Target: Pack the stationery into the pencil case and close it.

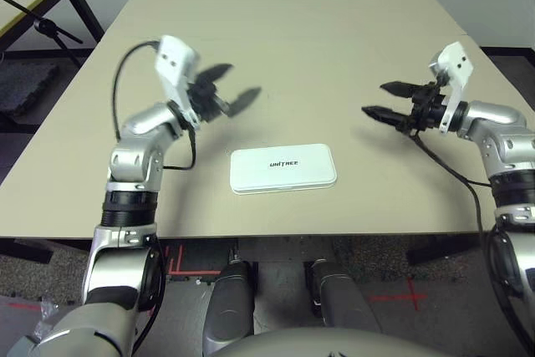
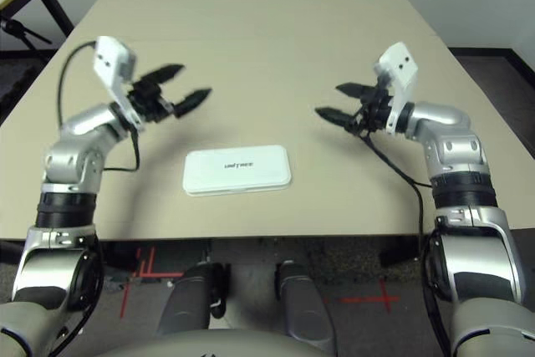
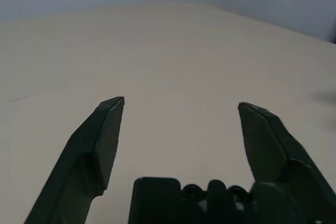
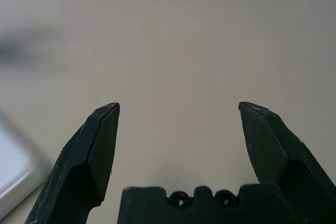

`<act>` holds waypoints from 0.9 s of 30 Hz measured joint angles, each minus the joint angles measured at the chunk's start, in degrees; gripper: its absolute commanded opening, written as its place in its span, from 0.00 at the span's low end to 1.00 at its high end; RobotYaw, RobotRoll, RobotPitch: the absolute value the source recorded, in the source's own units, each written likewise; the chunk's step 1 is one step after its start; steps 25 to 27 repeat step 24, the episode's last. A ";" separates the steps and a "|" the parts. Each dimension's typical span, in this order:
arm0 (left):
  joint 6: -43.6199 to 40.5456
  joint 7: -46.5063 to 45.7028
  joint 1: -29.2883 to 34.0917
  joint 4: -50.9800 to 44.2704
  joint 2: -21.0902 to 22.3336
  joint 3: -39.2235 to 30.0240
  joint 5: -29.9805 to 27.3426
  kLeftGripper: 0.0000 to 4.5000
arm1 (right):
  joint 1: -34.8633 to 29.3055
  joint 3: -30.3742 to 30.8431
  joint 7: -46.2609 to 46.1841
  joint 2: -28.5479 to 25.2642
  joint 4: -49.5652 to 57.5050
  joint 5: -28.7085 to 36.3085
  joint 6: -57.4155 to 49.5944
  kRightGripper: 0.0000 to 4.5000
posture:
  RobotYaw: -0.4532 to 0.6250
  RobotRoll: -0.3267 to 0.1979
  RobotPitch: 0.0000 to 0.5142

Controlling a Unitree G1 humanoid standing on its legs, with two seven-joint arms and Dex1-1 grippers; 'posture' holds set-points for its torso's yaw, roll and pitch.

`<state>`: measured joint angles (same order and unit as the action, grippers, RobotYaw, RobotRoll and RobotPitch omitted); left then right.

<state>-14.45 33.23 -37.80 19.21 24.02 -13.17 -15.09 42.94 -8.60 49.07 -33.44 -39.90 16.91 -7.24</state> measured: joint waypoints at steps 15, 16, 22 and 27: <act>13.71 -18.01 -3.46 20.04 3.63 -5.65 2.64 0.99 | 5.01 -11.07 -33.38 0.48 -23.60 -2.53 17.84 1.00 | 0.43 0.62 0.23; 14.21 -18.11 -3.46 20.17 3.63 -5.70 2.67 0.99 | 4.99 -11.24 -33.69 0.48 -23.69 -2.53 18.17 1.00 | 0.43 0.62 0.23; 15.62 -18.30 -3.46 20.26 3.62 -5.63 2.82 0.99 | 4.70 -11.43 -33.62 0.55 -23.71 -2.52 18.81 1.00 | 0.43 0.62 0.24; 15.74 -18.32 -3.46 20.28 3.59 -5.47 2.90 0.99 | 4.70 -11.43 -33.52 0.55 -23.71 -2.53 18.91 1.00 | 0.43 0.62 0.23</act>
